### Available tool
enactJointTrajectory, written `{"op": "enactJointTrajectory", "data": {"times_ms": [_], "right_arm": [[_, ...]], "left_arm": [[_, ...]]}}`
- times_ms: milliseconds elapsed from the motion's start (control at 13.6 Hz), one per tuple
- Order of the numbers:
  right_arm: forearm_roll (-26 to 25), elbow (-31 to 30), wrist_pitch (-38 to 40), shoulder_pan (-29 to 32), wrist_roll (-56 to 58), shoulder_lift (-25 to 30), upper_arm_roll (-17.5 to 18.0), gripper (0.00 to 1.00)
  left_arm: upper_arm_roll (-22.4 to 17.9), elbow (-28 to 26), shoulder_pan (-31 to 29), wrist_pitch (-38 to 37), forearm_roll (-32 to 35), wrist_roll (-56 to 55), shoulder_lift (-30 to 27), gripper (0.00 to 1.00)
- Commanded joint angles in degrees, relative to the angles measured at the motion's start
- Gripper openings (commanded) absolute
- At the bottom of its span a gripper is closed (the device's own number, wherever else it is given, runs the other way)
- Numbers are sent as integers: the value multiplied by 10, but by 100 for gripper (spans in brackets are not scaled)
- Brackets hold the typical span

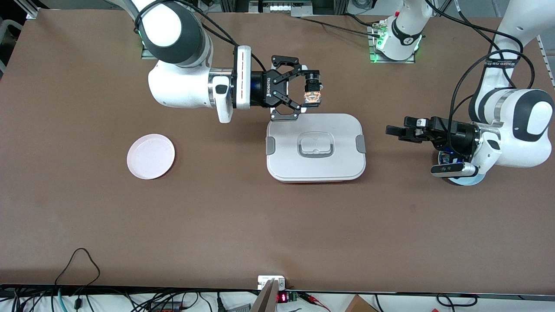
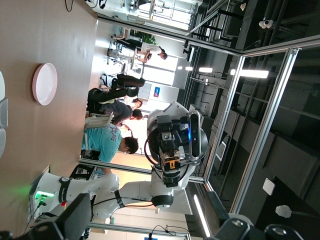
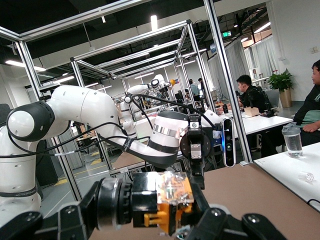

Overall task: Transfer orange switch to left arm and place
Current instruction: 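Grasp the orange switch with the left gripper from the right gripper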

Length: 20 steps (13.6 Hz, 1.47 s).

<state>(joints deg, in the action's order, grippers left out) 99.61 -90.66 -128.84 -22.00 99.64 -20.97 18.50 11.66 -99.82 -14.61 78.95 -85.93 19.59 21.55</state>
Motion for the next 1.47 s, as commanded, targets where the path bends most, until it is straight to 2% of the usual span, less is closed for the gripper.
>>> {"op": "enactJointTrajectory", "data": {"times_ms": [0,294,588,808,1395], "right_arm": [[15,1,-5,-6,8,3,-2,1],[15,0,-9,-12,1,3,-2,1],[16,-2,-9,-12,2,1,-2,1],[16,-6,-7,-13,2,1,-2,1],[13,-6,-3,-14,3,1,-2,1]], "left_arm": [[-1,-10,0,-1,-3,-35,-59,100],[6,-19,12,18,6,-93,-105,100],[76,-106,18,130,5,-93,-171,100],[103,-114,18,160,5,-106,-175,100],[170,-107,19,248,-2,-228,-174,100]]}}
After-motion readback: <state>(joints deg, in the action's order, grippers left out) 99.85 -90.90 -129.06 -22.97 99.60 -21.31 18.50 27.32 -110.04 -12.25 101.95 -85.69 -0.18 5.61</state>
